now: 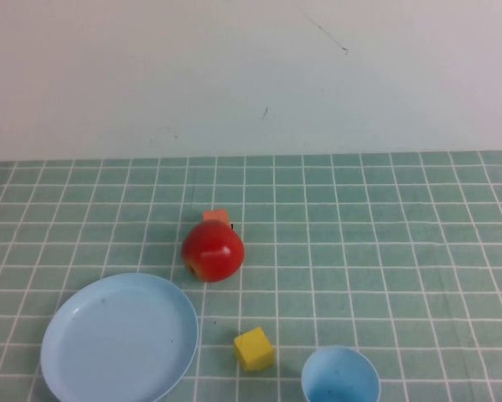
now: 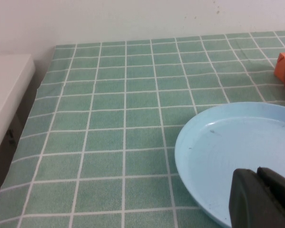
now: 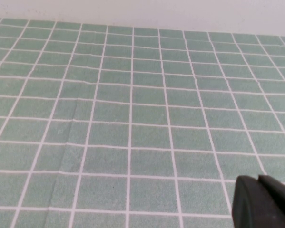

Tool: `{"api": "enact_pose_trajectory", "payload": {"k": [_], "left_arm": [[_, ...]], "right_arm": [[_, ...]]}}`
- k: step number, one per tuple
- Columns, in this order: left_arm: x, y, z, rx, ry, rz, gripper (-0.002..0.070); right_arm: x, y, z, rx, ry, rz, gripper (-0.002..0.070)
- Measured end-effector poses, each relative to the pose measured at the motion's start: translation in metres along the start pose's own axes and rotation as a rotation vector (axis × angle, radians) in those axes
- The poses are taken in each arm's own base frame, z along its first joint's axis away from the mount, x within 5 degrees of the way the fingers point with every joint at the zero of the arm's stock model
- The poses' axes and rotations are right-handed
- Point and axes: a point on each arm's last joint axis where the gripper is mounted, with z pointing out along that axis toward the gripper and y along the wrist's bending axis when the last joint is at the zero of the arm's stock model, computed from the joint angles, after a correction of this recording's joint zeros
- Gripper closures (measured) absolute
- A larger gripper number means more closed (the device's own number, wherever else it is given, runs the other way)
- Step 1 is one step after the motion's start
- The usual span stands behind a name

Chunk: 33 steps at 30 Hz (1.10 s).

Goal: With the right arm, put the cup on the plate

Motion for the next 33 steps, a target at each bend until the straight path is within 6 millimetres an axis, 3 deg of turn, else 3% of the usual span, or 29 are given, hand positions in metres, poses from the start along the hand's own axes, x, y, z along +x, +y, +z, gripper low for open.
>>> {"api": "enact_pose_trajectory", "payload": {"k": [22,26,33], "left_arm": [[0.000,0.000,0.000,0.000,0.000,-0.002,0.0678],[0.000,0.000,0.000,0.000,0.000,-0.002,0.0678],[0.000,0.000,0.000,0.000,0.000,-0.002,0.0678]], "right_arm": [[-0.001,0.000,0.000,0.005,-0.019,-0.005,0.0679],[-0.012,-0.002,0.000,0.023,-0.143,-0.006,0.0679],[-0.045,-0.006,-0.012,0.083,-0.527,-0.027,0.0679]]}}
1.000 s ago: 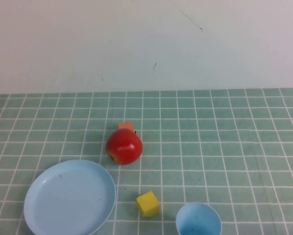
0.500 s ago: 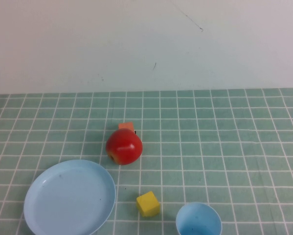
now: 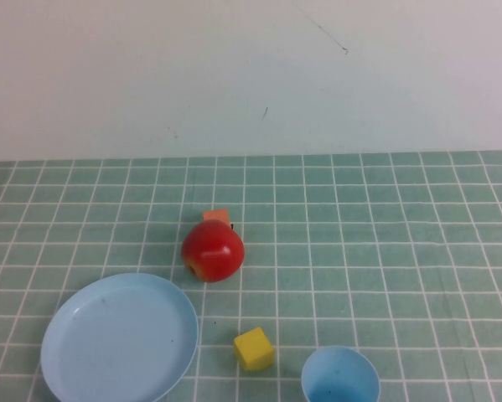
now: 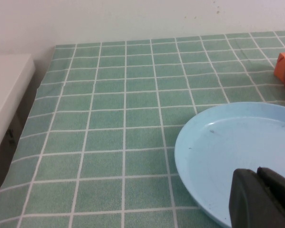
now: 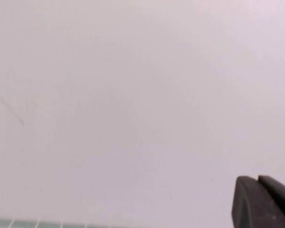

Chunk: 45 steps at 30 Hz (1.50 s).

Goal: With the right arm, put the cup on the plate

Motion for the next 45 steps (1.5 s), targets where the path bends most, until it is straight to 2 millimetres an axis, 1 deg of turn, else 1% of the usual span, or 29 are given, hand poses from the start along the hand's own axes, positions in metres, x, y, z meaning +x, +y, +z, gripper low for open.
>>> {"api": "enact_pose_trajectory", "payload": {"k": [8,10,14,18,20,22,25,27,30,33,35,38,41,43,45], "left_arm": [[0.000,0.000,0.000,0.000,0.000,0.000,0.0678],[0.000,0.000,0.000,0.000,0.000,0.000,0.0678],[0.000,0.000,0.000,0.000,0.000,0.002,0.0678],[0.000,0.000,0.000,0.000,0.000,0.002,0.0678],[0.000,0.000,0.000,0.000,0.000,0.002,0.0678],[0.000,0.000,0.000,0.000,0.000,0.002,0.0678],[0.000,0.000,0.000,0.000,0.000,0.002,0.0678],[0.000,0.000,0.000,0.000,0.000,0.002,0.0678],[0.000,0.000,0.000,0.000,0.000,0.002,0.0678],[0.000,0.000,0.000,0.000,0.000,0.002,0.0678],[0.000,0.000,0.000,0.000,0.000,0.002,0.0678],[0.000,0.000,0.000,0.000,0.000,0.002,0.0678],[0.000,0.000,0.000,0.000,0.000,0.002,0.0678],[0.000,0.000,0.000,0.000,0.000,0.002,0.0678],[0.000,0.000,0.000,0.000,0.000,0.002,0.0678]], "right_arm": [[-0.022,-0.004,-0.003,0.040,-0.249,0.035,0.0679],[-0.026,-0.005,-0.004,0.052,-0.288,0.051,0.0679],[-0.026,-0.008,-0.004,0.071,-0.293,0.112,0.0679],[-0.024,-0.008,-0.003,0.068,-0.271,0.119,0.0679],[-0.028,-0.008,-0.003,0.059,-0.243,0.120,0.0679],[-0.037,-0.008,-0.003,0.050,-0.224,0.121,0.0679],[-0.058,-0.010,-0.004,0.039,-0.216,0.093,0.0679],[-0.078,-0.012,-0.008,0.036,-0.220,0.023,0.0679],[-0.115,-0.017,-0.014,0.038,-0.206,-0.089,0.0679],[-0.145,-0.022,-0.014,0.029,-0.132,-0.146,0.0679],[-0.160,-0.024,-0.010,0.006,-0.038,-0.151,0.0679],[-0.170,-0.023,0.006,-0.069,0.172,-0.141,0.0679],[-0.167,-0.013,0.031,-0.232,0.412,-0.139,0.0679],[-0.157,-0.003,0.051,-0.376,0.559,-0.137,0.0679],[-0.145,0.007,0.068,-0.507,0.663,-0.130,0.0679]]}}
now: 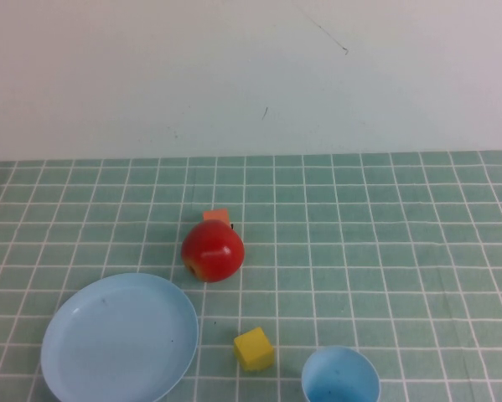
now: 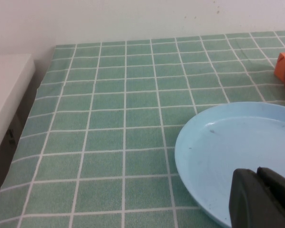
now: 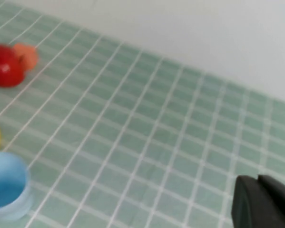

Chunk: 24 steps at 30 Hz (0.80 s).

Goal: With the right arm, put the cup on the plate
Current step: Pick up the cup from the table

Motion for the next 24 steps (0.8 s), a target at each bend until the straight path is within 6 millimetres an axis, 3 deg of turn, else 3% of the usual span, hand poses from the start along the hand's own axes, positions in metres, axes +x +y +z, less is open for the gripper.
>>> {"api": "enact_pose_trajectory", "payload": {"k": [10,14,17,20,24], "left_arm": [[0.000,0.000,0.000,0.000,0.000,-0.002,0.0678],[0.000,0.000,0.000,0.000,0.000,-0.002,0.0678],[0.000,0.000,0.000,0.000,0.000,-0.002,0.0678],[0.000,0.000,0.000,0.000,0.000,-0.002,0.0678],[0.000,0.000,0.000,0.000,0.000,-0.002,0.0678]], "right_arm": [[0.003,-0.015,0.133,-0.496,0.228,0.026,0.0668],[0.009,-0.002,0.174,-0.675,0.232,0.022,0.0666],[0.012,0.019,0.195,-0.771,0.254,-0.024,0.0656],[0.016,0.039,0.209,-0.838,0.273,-0.094,0.0586],[0.018,0.060,0.221,-0.896,0.283,-0.176,0.0392]]}}
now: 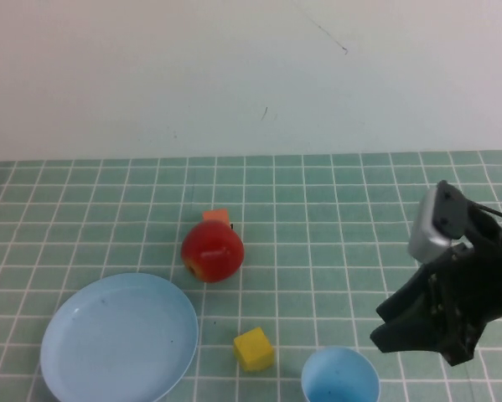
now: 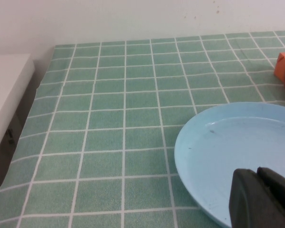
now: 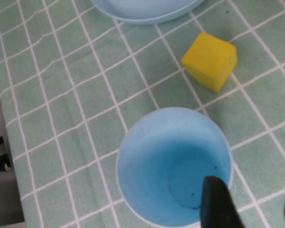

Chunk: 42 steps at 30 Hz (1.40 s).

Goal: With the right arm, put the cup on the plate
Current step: Pick up the cup from the table

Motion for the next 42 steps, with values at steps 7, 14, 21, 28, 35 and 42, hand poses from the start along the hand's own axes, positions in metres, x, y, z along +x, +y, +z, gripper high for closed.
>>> {"api": "enact_pose_trajectory", "payload": {"k": [7,14,21,28,35,42], "left_arm": [[0.000,0.000,0.000,0.000,0.000,0.000,0.0678],[0.000,0.000,0.000,0.000,0.000,0.000,0.0678],[0.000,0.000,0.000,0.000,0.000,0.002,0.0678],[0.000,0.000,0.000,0.000,0.000,0.002,0.0678],[0.000,0.000,0.000,0.000,0.000,0.002,0.0678],[0.000,0.000,0.000,0.000,0.000,0.002,0.0678]], "right_arm": [[-0.015,-0.007,0.017,0.008,0.011,-0.085,0.0231],[-0.016,-0.018,0.027,-0.002,0.026,-0.070,0.0221],[-0.009,-0.014,0.038,-0.083,0.091,-0.103,0.0220],[-0.006,-0.012,0.062,-0.105,0.142,-0.126,0.0220],[-0.004,-0.014,0.080,-0.055,0.171,-0.191,0.0220],[-0.005,-0.019,0.081,-0.002,0.164,-0.208,0.0456]]}}
